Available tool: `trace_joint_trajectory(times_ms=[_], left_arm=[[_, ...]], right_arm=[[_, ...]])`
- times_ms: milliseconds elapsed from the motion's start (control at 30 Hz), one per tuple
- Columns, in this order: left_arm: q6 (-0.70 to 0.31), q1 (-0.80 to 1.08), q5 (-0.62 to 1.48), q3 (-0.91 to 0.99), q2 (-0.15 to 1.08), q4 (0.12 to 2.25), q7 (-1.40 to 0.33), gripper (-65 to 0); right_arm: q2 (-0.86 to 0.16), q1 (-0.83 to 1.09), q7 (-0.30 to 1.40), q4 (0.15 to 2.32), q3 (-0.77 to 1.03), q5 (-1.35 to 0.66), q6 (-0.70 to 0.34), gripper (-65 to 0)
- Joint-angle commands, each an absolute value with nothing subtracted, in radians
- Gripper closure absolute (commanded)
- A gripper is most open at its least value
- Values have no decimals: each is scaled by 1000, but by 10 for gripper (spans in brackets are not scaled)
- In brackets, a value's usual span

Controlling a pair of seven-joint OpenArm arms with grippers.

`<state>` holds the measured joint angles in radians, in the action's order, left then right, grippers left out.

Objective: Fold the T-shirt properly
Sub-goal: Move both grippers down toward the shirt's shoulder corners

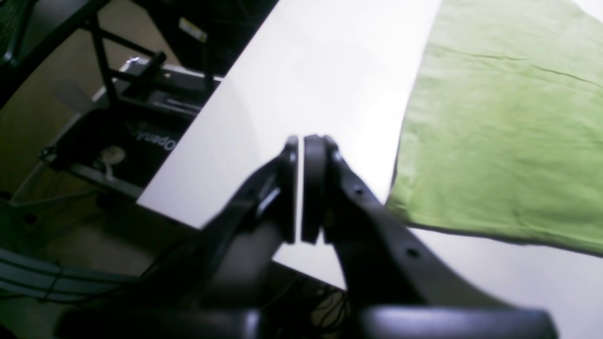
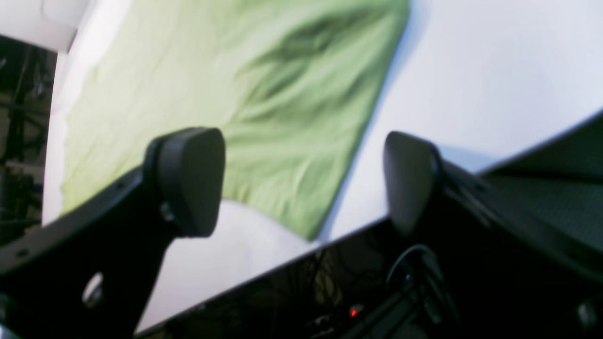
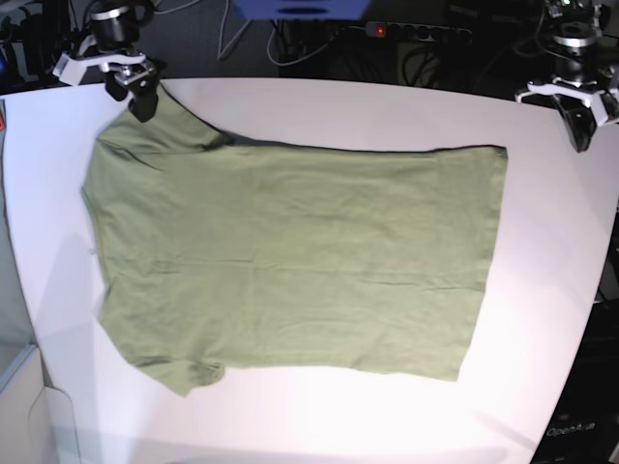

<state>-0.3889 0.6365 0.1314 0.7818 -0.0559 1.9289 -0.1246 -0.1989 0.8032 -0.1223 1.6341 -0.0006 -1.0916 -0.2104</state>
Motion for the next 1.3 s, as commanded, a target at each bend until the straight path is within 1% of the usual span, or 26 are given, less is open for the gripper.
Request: trace_joint_trajectory(times_ms=[0,100,133,233,433,600,667,767,800,1000,1033,1067,1100,1200,1233,1267], left_arm=[[-383,641,139,788,-50,1948,-101,-11],[-383,641,139,789,-50,1946,-101,-11],[-383,641,139,789,-50,1946,-101,-11],[-383,641,139,789,-50,1946,-101,-11],[-383,642,139,791,-50,1946,-101,-11],[-383,647,139,791,-50,1946,-101,-11],[-383,647,139,791,-50,1943,-101,-11],[-383,644,139,791,-50,1943,-101,-11],[-383,644,139,791,-50,1943,-101,-12],[-383,628,139,782,-50,1942,-102,-12],[-383,621,139,782,-50,1939,-102,-23],[-383,616,139,782,-50,1937,-102,-49],[-383,615,139,782,-50,1936,-102,-91],[-383,607,140,780,-50,1922,-102,-244],[-383,593,140,780,-50,1911,-102,-281],[-384,581,140,780,-50,1899,-102,-302]], right_arm=[[-205,812,-130,1647,4,-1101,-242,-511],[-191,812,-101,1647,4,-1099,-242,-508],[-191,812,-90,1647,4,-1099,-242,-498],[-191,794,-47,1646,4,-1099,-242,-440],[-186,768,27,1633,-10,-1099,-242,-305],[-186,766,28,1633,-12,-1099,-242,-205],[-186,766,28,1633,-12,-1099,-242,-147],[-189,754,28,1633,-13,-1099,-242,-30],[-191,753,30,1633,-13,-1099,-242,-3],[-193,753,30,1633,-13,-1098,-242,-9],[-193,753,30,1633,-13,-1098,-242,-9],[-193,753,30,1633,-13,-1098,-242,-9],[-197,753,30,1633,-13,-1098,-242,-9],[-211,751,30,1633,-12,-1098,-240,-10],[-213,751,30,1633,-12,-1098,-240,-10],[-213,751,30,1633,-12,-1098,-240,-10]])
